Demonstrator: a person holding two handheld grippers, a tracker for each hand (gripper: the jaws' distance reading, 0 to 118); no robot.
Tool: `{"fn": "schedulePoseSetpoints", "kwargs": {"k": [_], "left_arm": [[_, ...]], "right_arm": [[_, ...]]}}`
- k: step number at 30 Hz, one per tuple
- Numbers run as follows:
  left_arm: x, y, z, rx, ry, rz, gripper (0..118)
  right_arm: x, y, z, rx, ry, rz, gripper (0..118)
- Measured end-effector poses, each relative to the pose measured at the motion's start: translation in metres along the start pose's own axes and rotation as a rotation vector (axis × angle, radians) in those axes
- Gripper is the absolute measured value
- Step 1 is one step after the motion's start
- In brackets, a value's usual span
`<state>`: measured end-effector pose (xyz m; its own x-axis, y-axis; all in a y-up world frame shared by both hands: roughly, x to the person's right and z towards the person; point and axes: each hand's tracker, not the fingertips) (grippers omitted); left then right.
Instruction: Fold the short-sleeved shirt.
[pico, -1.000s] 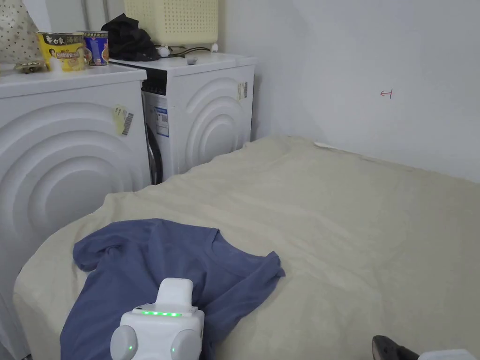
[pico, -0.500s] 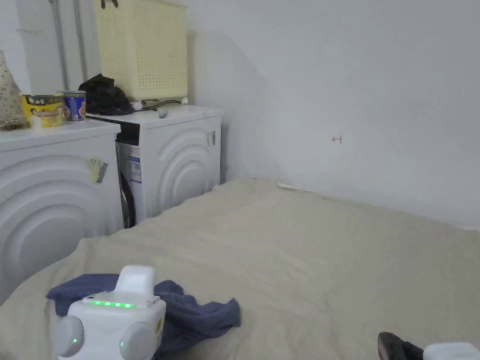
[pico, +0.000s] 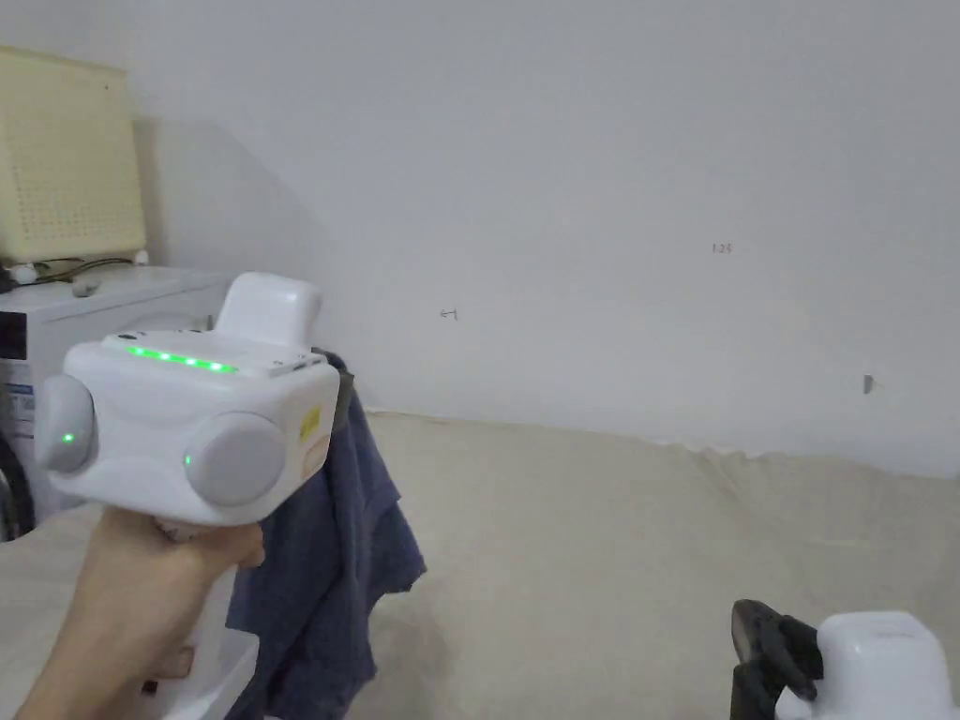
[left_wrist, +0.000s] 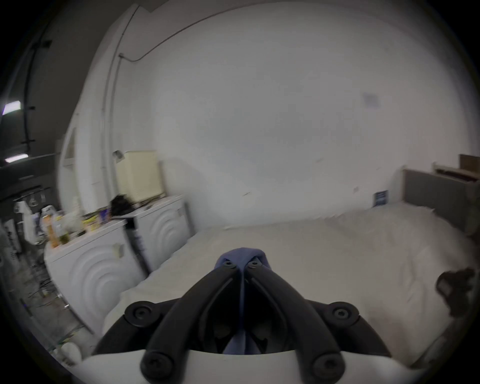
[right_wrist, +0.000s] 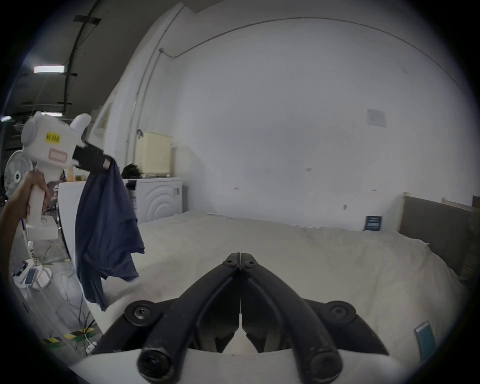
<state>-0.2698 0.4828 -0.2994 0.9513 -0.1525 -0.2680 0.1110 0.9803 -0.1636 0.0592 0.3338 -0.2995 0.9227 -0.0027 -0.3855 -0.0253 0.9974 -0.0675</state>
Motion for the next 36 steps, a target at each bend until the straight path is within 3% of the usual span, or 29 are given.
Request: {"fn": "schedulePoseSetpoints", "kwargs": {"k": [3,6,10,13,18,21,26,27,29,30,31,33,36], "left_arm": [[0.053,0.019,0.002,0.048,-0.072,-0.061,0],[0.107,0.017,-0.005,0.049,-0.242,-0.011,0],[0.189,-0.009,-0.02,-0.018,-0.407,-0.066,0],[0.246,-0.047,-0.033,-0.135,-0.553,-0.021,0],[0.33,-0.133,-0.046,-0.345,-0.646,-0.124,0],[0.35,-0.177,-0.05,-0.485,-0.725,-0.062,0],[0.359,-0.209,-0.054,-0.505,-0.636,-0.139,3],[0.356,-0.211,-0.057,-0.527,-0.646,-0.126,13],[0.35,-0.211,-0.062,-0.568,-0.649,-0.099,78],[0.346,-0.211,-0.064,-0.586,-0.648,-0.086,104],[0.34,-0.211,-0.064,-0.591,-0.655,-0.077,112],[0.321,-0.204,-0.063,-0.545,-0.645,0.005,112],[0.29,-0.19,-0.062,-0.532,-0.627,-0.004,112]], "right_arm": [[0.029,0.001,0.015,0.0,-0.072,0.01,0],[0.057,0.003,0.029,-0.002,-0.144,0.021,0],[0.088,0.002,0.047,-0.001,-0.225,-0.002,0],[0.107,-0.004,0.057,-0.023,-0.281,0.001,0],[0.13,-0.022,0.071,-0.076,-0.334,-0.016,0],[0.139,-0.032,0.071,-0.115,-0.348,-0.02,0],[0.141,-0.045,0.066,-0.159,-0.345,-0.013,0],[0.14,-0.047,0.064,-0.163,-0.344,-0.011,0],[0.139,-0.049,0.062,-0.173,-0.337,-0.02,0],[0.138,-0.05,0.061,-0.174,-0.33,-0.026,0],[0.137,-0.05,0.06,-0.175,-0.326,-0.031,0],[0.133,-0.049,0.057,-0.172,-0.315,-0.036,0],[0.125,-0.043,0.054,-0.165,-0.287,-0.031,0]]}}
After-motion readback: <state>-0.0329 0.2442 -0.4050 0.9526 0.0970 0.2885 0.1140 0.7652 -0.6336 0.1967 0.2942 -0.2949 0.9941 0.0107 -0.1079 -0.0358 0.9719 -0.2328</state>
